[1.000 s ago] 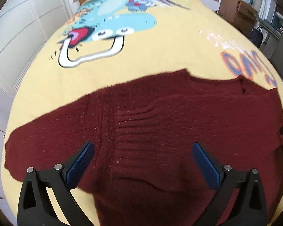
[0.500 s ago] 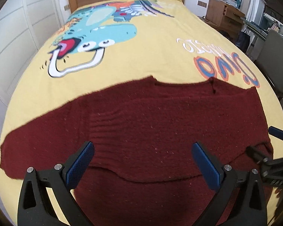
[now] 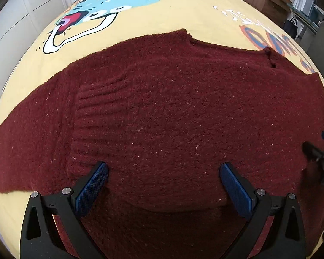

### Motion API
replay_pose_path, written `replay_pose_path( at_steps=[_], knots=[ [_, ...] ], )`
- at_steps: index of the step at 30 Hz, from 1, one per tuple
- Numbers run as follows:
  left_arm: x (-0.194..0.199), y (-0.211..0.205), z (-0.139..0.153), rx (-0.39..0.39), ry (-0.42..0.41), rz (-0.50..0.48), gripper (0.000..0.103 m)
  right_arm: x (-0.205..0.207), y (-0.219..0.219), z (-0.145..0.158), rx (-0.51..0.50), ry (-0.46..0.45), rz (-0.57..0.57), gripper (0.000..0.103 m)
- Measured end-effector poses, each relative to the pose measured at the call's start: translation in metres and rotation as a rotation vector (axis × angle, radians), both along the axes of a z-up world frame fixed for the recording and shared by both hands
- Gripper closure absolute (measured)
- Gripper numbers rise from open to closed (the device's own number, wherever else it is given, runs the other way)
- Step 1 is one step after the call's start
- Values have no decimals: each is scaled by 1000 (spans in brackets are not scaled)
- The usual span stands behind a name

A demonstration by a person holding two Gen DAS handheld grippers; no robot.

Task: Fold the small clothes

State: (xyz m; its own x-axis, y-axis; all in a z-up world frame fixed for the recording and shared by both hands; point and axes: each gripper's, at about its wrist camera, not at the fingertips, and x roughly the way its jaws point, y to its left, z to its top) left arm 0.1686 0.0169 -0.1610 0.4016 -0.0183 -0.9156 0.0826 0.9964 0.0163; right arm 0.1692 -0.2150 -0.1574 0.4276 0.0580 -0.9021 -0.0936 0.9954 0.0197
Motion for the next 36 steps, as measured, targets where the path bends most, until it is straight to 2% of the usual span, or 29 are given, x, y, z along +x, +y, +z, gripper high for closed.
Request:
replay_pose_path(
  at_steps=[7, 19, 22, 25, 27, 30, 36],
  knots=[
    [-3, 1, -2, 20, -4, 4, 1, -2, -27, -4, 28, -6, -28, 0],
    [-7, -1, -4, 36, -19, 19, 1, -9, -24, -11, 29, -57, -35, 0],
    [-3, -2, -2, 42, 4, 8, 1, -9, -21, -9, 13, -37, -38, 0],
    [2, 7, 5, -8, 52, 4, 1, -12, -18, 3, 7, -8, -33, 0],
    [4, 21, 14, -58, 83, 8, 1, -18, -16, 13, 10, -5, -26, 0],
    [2, 52, 33, -108, 79, 65, 1, -31, -12, 29, 14, -8, -3, 0],
    [-18, 163, 66, -137, 23, 299, 1, -64, -5, 50, 46, -3, 16, 0]
  ],
)
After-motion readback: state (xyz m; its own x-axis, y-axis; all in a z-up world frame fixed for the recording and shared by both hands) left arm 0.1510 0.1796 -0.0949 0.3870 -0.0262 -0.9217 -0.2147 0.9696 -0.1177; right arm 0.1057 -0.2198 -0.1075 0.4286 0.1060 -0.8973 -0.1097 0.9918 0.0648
